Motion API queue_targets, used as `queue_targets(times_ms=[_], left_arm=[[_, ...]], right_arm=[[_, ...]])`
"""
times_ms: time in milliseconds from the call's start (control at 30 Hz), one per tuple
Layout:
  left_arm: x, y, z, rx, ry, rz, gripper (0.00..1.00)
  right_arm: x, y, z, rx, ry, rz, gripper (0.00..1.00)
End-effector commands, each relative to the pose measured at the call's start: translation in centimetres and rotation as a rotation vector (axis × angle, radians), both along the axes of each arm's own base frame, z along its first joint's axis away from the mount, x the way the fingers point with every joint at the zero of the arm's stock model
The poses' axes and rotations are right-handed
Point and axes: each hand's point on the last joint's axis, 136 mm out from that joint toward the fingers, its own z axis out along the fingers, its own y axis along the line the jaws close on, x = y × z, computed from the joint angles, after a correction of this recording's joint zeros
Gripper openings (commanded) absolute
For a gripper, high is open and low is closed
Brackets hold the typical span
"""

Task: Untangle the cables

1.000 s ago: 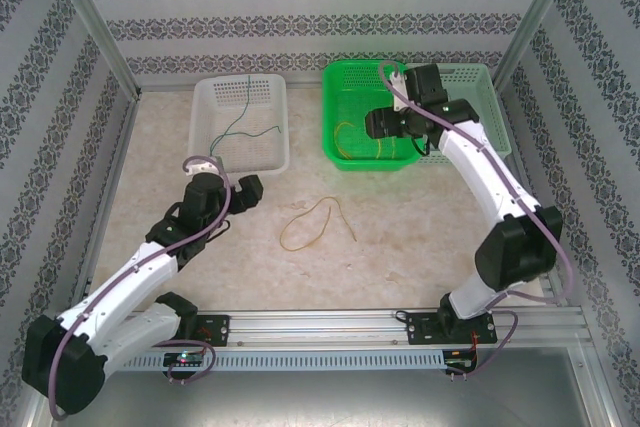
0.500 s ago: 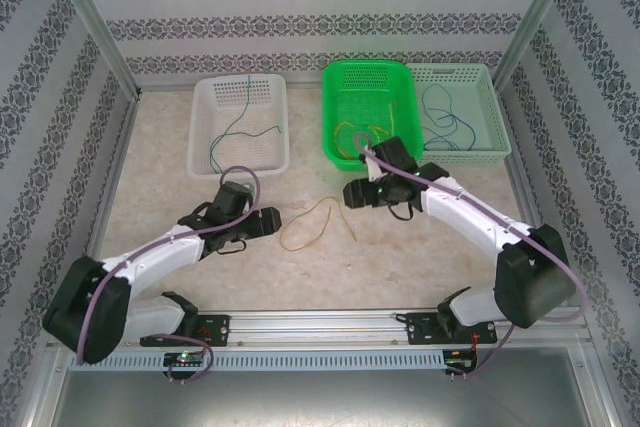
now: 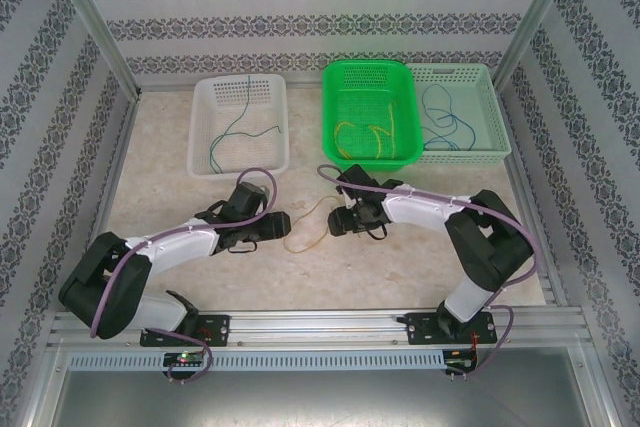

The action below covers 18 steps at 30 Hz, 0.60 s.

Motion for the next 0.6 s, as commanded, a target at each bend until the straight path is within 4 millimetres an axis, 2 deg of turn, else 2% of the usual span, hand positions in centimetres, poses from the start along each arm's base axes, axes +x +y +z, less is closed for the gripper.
queue_targets(times_ms=[0, 167, 300, 433, 567], left_arm=[[0.6, -0.2, 1.2, 0.009, -0.051, 0.001, 0.7], [0.5, 0.3, 2.4, 0.005, -0.088, 0.014, 0.73], [0.7, 0.3, 2.9, 0.0, -0.098, 0.014, 0.73], [0.8, 0.3, 3.2, -0.003, -0.102, 0.021, 0.74], [0.7, 1.0, 3.8, 0.015, -0.124, 0.043, 0.75]], right_arm=[[1.6, -0.3, 0.9, -0.041, -0.078, -0.03, 0.65], [1.7, -0.7, 2.0, -0.05, -0.133, 0.003, 0.65], [1.2, 0.0, 0.8, -0.051, -0.082, 0.057, 0.59], [0.9, 0.0, -1.3, -0.092, -0.037, 0.071, 0.31], [0.6, -0.3, -1.6, -0.107, -0.035, 0.07, 0.12]])
